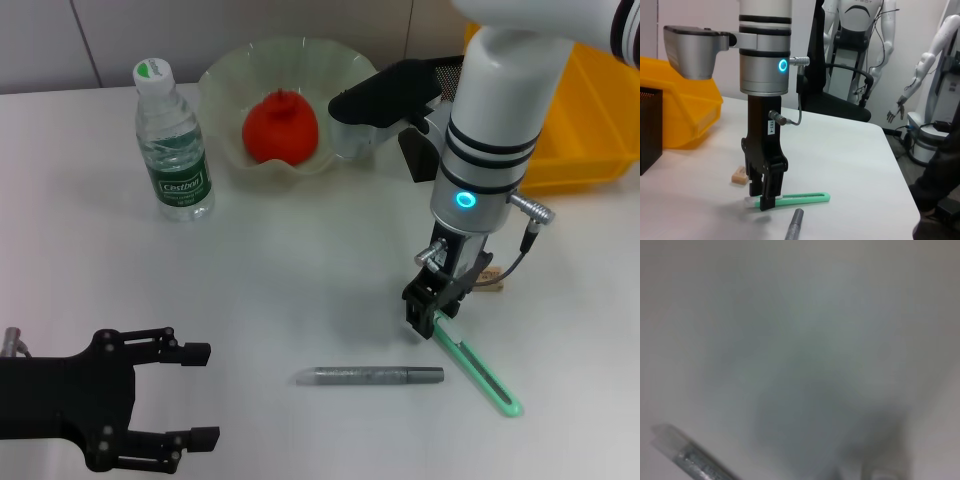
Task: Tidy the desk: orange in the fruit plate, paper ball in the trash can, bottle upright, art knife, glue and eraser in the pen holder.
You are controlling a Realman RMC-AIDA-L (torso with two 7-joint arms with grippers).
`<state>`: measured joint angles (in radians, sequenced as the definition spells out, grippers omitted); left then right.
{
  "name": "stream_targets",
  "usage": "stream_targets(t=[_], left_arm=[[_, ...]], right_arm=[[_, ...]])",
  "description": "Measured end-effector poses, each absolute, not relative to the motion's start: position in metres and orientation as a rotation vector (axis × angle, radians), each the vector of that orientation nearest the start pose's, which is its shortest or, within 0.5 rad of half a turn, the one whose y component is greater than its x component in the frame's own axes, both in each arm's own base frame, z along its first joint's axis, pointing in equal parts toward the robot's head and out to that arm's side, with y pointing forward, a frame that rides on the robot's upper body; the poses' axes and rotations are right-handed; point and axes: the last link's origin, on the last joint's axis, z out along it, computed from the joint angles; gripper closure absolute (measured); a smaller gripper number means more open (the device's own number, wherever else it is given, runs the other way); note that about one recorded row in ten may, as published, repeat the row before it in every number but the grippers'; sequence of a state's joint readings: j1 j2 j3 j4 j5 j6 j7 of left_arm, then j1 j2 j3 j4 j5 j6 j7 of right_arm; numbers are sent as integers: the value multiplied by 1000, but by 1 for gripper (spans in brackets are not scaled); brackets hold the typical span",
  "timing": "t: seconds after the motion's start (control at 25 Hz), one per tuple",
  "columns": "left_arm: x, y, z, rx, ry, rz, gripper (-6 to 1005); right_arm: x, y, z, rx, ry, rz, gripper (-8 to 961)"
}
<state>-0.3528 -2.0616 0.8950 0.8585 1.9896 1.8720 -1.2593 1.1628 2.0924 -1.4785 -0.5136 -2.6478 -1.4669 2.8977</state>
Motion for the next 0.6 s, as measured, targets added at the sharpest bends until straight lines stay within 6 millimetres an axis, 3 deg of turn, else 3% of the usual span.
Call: stream_targets(t=[0.4,0.56,0.6], left_arm=[[-268,258,12,-3059,-293,-664,185],[-268,258,12,-3058,-293,-665,185],[-268,257,12,-3057,-294,-664,185]], right_arm=[[159,379,-78,-2389,1267,-1019,572],[158,378,-78,-2391,1265,-1026,756],[158,378,-78,-2391,1265,-1026,761]])
